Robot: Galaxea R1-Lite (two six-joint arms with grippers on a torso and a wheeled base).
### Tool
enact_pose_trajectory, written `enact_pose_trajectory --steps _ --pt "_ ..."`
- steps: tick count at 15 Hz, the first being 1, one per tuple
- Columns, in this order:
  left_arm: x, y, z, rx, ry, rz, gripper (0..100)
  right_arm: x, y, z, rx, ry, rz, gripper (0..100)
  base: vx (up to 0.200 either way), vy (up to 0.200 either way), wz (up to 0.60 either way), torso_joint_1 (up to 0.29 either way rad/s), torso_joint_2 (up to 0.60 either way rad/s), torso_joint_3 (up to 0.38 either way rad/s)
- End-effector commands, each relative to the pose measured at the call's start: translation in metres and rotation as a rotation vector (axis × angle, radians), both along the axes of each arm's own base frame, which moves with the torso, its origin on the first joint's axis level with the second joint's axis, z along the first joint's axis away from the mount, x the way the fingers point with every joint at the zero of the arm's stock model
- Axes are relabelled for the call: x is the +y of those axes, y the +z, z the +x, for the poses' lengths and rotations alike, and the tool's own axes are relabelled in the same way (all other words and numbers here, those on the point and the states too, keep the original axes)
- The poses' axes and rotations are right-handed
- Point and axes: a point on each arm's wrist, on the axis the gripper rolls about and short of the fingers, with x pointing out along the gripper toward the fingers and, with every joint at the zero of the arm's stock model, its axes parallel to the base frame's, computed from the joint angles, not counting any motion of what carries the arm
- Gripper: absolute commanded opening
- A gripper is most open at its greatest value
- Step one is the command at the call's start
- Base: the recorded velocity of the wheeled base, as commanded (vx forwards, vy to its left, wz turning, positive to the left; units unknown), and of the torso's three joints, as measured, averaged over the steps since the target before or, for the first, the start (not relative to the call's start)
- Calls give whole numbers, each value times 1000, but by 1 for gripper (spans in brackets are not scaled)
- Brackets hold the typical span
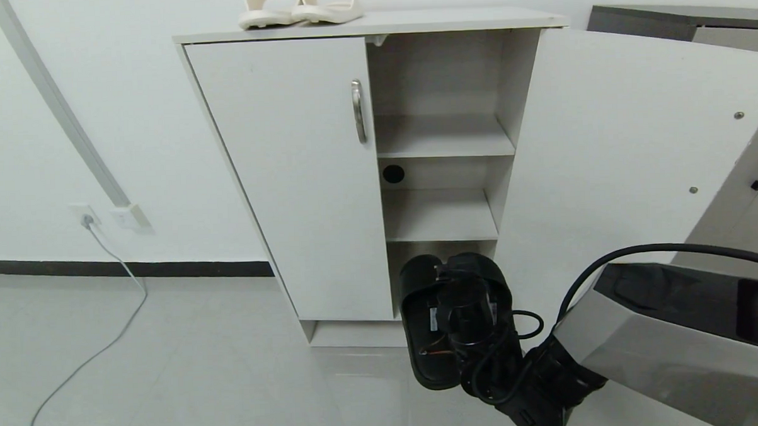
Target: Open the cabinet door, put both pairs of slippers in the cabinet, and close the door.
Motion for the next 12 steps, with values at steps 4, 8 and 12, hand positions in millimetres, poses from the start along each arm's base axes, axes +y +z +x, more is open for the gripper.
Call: enact_pose_trajectory --steps 4,8,12 --pt "0 0 0 3 0 0 0 -6 9 -6 -14 2 12 0 0 0 0 4 4 -195" --pt "0 0 0 2 0 0 0 -6 19 -8 -54 2 44 0 0 0 0 8 4 -196" --pt "0 0 0 2 3 3 0 -7 48 -25 -155 38 42 0 0 0 0 5 5 -194"
